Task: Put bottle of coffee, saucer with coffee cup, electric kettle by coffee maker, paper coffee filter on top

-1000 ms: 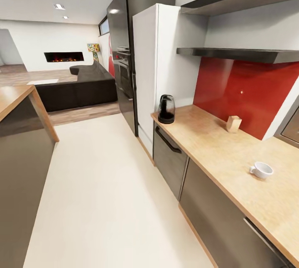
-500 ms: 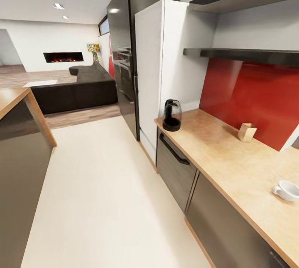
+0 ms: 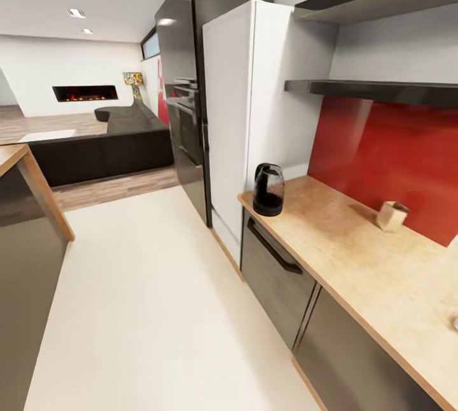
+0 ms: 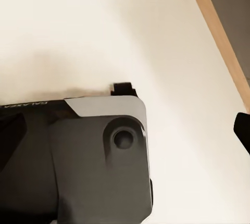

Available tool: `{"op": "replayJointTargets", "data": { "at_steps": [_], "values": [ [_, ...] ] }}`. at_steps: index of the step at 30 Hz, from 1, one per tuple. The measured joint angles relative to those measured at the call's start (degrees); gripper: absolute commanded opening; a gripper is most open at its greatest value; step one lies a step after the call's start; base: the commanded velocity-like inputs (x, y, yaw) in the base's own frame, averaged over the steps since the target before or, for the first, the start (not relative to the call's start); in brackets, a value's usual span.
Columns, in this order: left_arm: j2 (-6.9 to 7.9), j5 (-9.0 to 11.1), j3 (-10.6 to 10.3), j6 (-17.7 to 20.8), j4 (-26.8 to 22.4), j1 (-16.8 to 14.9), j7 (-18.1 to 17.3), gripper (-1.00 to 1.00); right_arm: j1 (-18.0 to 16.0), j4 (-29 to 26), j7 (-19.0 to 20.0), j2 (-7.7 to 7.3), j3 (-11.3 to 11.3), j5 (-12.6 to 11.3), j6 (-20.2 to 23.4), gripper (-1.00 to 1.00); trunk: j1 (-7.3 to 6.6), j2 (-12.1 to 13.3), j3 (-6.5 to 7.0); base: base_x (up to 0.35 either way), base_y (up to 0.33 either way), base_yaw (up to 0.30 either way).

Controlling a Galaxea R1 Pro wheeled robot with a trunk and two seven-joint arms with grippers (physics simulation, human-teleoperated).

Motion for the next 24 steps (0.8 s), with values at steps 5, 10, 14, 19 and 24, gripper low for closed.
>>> {"op": "replayJointTargets", "data": {
  "at_steps": [5,10,14,19,24],
  "values": [
    [0.00,0.00,0.00,0.00,-0.01,0.01,0.00,1.00,0.00,0.03,-0.03,0.00,0.00,0.00,0.00,1.00,0.00,0.00,0.17,0.288,0.215,-0.030],
    [0.00,0.00,0.00,0.00,-0.01,0.01,0.00,1.00,0.00,0.04,-0.08,0.00,-0.01,0.00,0.00,1.00,0.00,0.01,0.21,0.288,0.207,-0.005],
    [0.00,0.00,0.00,0.00,-0.01,0.01,0.00,1.00,-0.01,0.04,-0.09,0.00,-0.01,0.00,0.00,1.00,0.00,0.01,0.21,0.288,0.205,-0.001],
    [0.00,0.00,0.00,0.00,-0.01,0.01,0.00,1.00,-0.01,0.04,-0.09,0.00,-0.02,-0.02,0.00,1.00,0.00,0.01,0.21,0.288,0.204,0.000],
    [0.00,0.00,0.00,0.00,-0.01,0.01,0.00,1.00,-0.01,0.04,-0.09,0.00,-0.02,-0.07,0.00,1.00,0.00,0.01,0.21,0.288,0.204,0.000]
  ]
}}
